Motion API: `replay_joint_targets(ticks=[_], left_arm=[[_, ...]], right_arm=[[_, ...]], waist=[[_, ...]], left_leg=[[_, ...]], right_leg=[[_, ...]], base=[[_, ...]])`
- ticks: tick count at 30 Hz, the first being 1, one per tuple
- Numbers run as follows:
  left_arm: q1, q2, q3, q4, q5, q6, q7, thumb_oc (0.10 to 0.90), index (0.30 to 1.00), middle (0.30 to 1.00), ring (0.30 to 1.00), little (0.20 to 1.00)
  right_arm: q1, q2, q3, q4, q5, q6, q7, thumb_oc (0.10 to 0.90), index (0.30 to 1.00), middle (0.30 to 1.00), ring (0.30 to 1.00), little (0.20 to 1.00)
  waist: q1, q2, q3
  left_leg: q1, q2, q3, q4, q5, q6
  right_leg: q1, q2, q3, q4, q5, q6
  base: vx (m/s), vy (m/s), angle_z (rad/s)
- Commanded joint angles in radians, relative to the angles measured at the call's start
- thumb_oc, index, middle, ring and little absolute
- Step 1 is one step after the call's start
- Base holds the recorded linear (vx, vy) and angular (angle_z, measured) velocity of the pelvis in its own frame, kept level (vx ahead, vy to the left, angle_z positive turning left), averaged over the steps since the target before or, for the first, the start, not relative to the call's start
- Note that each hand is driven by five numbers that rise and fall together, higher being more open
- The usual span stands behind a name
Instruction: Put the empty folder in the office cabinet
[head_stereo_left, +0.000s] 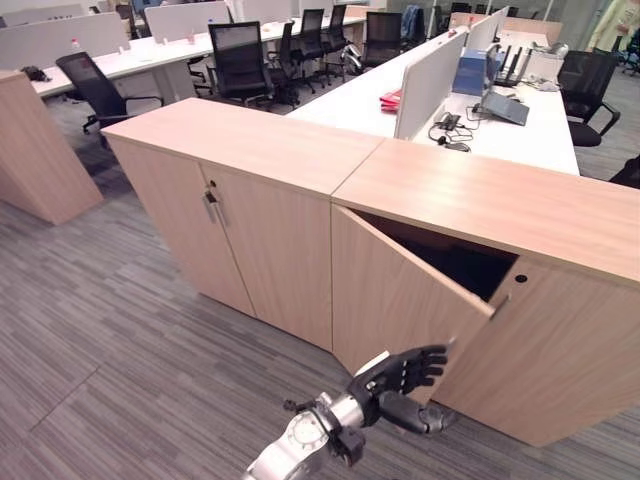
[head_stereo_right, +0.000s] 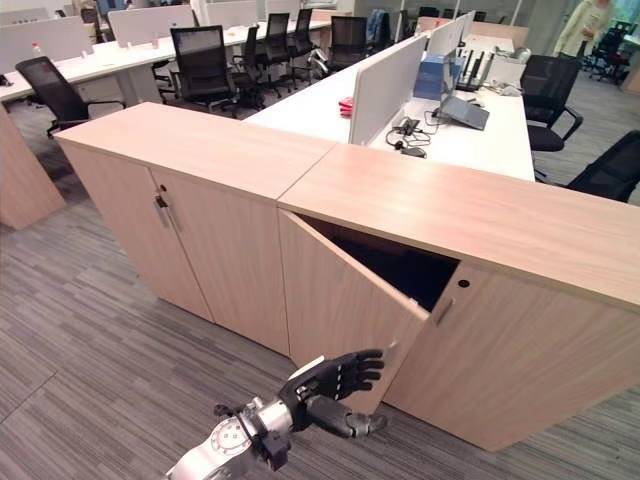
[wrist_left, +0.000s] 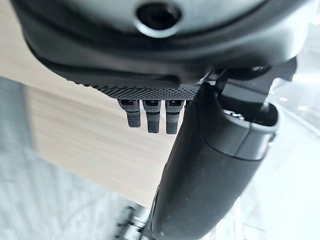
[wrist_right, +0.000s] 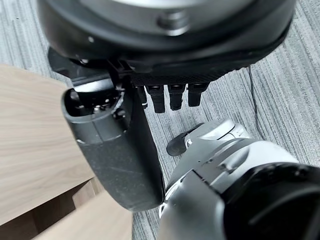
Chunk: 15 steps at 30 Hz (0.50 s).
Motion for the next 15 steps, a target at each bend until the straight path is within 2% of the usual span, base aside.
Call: replay_joint_targets(ticks=[1, 3, 5, 9, 12, 14, 15], left_arm=[[-0.064, -0.054, 0.084, -0.119, -0.039, -0.095, -0.007, 0.800, 0.900, 0.900, 0.900, 0.900], [-0.018, -0.054, 0.102, -0.119, -0.074, -0.092, -0.011, 0.800, 0.900, 0.900, 0.900, 0.900], [0.033, -0.093, 0.119, -0.056, -0.129, -0.079, -0.024, 0.800, 0.900, 0.900, 0.900, 0.900], [0.060, -0.110, 0.160, -0.002, -0.150, -0.072, -0.027, 0.800, 0.900, 0.900, 0.900, 0.900], [0.100, -0.079, 0.269, 0.078, -0.067, -0.069, -0.002, 0.800, 0.900, 0.900, 0.900, 0.900], [0.114, -0.086, 0.344, 0.173, 0.019, -0.060, 0.018, 0.800, 0.900, 0.900, 0.900, 0.900], [0.112, -0.088, 0.346, 0.177, 0.021, -0.062, 0.017, 0.800, 0.900, 0.900, 0.900, 0.900]], right_arm=[[-0.054, 0.008, 0.010, 0.069, -0.001, -0.007, 0.028, 0.800, 0.900, 0.900, 0.900, 0.900], [-0.052, 0.014, 0.017, 0.068, -0.003, -0.008, 0.030, 0.800, 0.900, 0.900, 0.900, 0.900], [-0.051, 0.015, 0.015, 0.082, -0.006, -0.007, 0.032, 0.800, 0.900, 0.900, 0.900, 0.900], [-0.058, 0.001, 0.013, 0.080, -0.009, -0.009, 0.031, 0.800, 0.900, 0.900, 0.900, 0.900], [-0.056, -0.014, 0.005, 0.078, -0.017, -0.006, 0.033, 0.800, 0.900, 0.900, 0.900, 0.900], [-0.051, -0.025, 0.000, 0.082, -0.025, -0.007, 0.033, 0.800, 0.900, 0.900, 0.900, 0.900], [-0.051, -0.026, 0.001, 0.082, -0.025, -0.007, 0.033, 0.800, 0.900, 0.900, 0.900, 0.900]], waist=[[0.007, 0.036, -0.006], [0.012, 0.036, -0.006], [0.015, 0.037, -0.010], [0.014, 0.042, -0.015], [0.014, 0.048, -0.023], [0.013, 0.049, -0.029], [0.012, 0.049, -0.029]], left_leg=[[0.032, 0.019, -0.042, -0.002, -0.083, -0.064], [0.033, 0.020, -0.041, -0.002, -0.085, -0.065], [0.034, 0.023, -0.040, -0.002, -0.088, -0.067], [0.032, 0.025, -0.041, -0.002, -0.089, -0.070], [0.031, 0.029, -0.036, -0.002, -0.086, -0.070], [0.031, 0.032, -0.034, -0.002, -0.085, -0.071], [0.031, 0.032, -0.034, -0.002, -0.085, -0.072]], right_leg=[[0.042, 0.032, -0.032, -0.002, -0.050, -0.022], [0.041, 0.034, -0.030, -0.002, -0.051, -0.024], [0.041, 0.035, -0.031, -0.002, -0.054, -0.025], [0.039, 0.038, -0.028, -0.002, -0.054, -0.026], [0.037, 0.045, -0.025, -0.002, -0.058, -0.029], [0.036, 0.051, -0.022, -0.002, -0.061, -0.030], [0.036, 0.051, -0.022, -0.002, -0.061, -0.031]], base=[[0.00, -0.013, 0.06], [0.00, -0.014, 0.04], [0.00, 0.000, 0.00], [0.00, -0.013, 0.02], [0.00, -0.041, -0.01], [0.00, -0.047, -0.01], [0.00, -0.044, -0.02]])
